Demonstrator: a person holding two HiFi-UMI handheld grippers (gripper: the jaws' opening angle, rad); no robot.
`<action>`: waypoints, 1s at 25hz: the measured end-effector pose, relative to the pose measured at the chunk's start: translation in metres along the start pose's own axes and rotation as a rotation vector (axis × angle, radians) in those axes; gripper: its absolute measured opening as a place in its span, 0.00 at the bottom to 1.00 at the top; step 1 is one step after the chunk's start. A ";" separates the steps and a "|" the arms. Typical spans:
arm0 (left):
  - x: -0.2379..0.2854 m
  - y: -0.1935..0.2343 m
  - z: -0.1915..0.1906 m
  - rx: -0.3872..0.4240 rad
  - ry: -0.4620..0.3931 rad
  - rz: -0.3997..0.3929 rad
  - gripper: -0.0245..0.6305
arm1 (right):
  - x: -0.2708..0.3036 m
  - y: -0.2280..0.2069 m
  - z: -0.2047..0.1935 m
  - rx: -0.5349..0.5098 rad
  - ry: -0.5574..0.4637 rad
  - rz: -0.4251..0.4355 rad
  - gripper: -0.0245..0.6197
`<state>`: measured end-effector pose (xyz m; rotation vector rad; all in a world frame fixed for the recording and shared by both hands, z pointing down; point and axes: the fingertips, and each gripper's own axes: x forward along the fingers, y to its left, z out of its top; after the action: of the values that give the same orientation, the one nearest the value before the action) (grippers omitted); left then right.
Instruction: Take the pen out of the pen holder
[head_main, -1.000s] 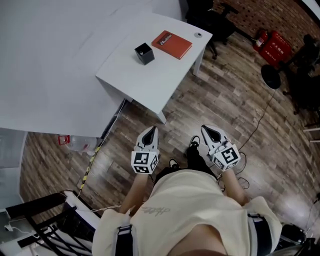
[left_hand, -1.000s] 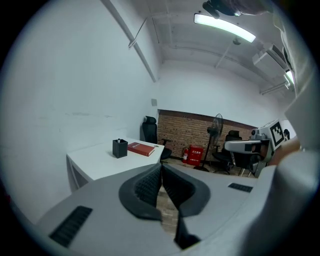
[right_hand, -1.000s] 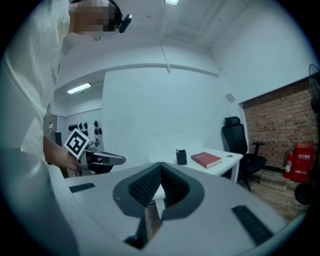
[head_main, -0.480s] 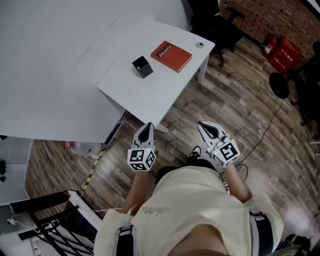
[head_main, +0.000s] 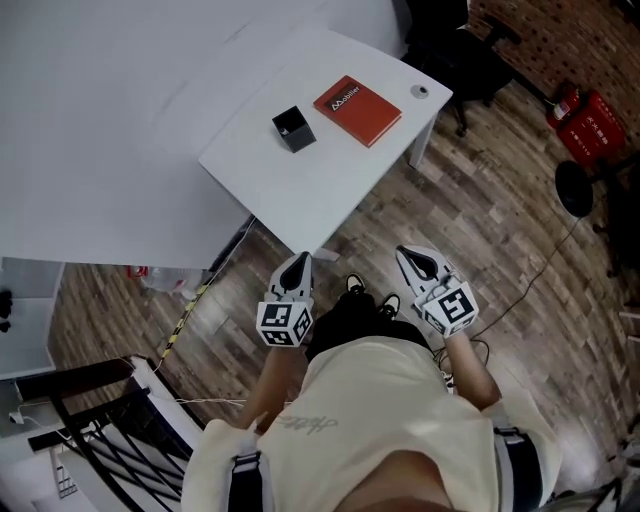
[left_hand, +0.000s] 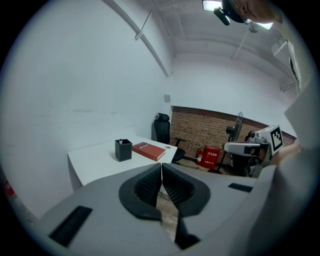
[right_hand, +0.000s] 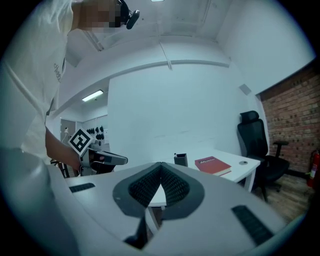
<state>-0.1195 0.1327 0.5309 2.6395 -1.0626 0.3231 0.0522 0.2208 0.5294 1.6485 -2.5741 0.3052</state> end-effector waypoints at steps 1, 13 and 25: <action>0.006 0.002 0.000 0.002 0.008 -0.004 0.07 | 0.003 -0.002 -0.003 0.010 0.004 -0.001 0.05; 0.131 0.035 0.052 0.032 -0.056 -0.086 0.07 | 0.073 -0.071 0.034 -0.038 0.047 -0.011 0.05; 0.177 0.089 0.077 -0.015 -0.102 -0.017 0.07 | 0.157 -0.103 0.076 -0.062 0.029 0.058 0.05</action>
<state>-0.0497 -0.0678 0.5277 2.6758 -1.0678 0.1776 0.0827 0.0235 0.4941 1.5401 -2.5861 0.2489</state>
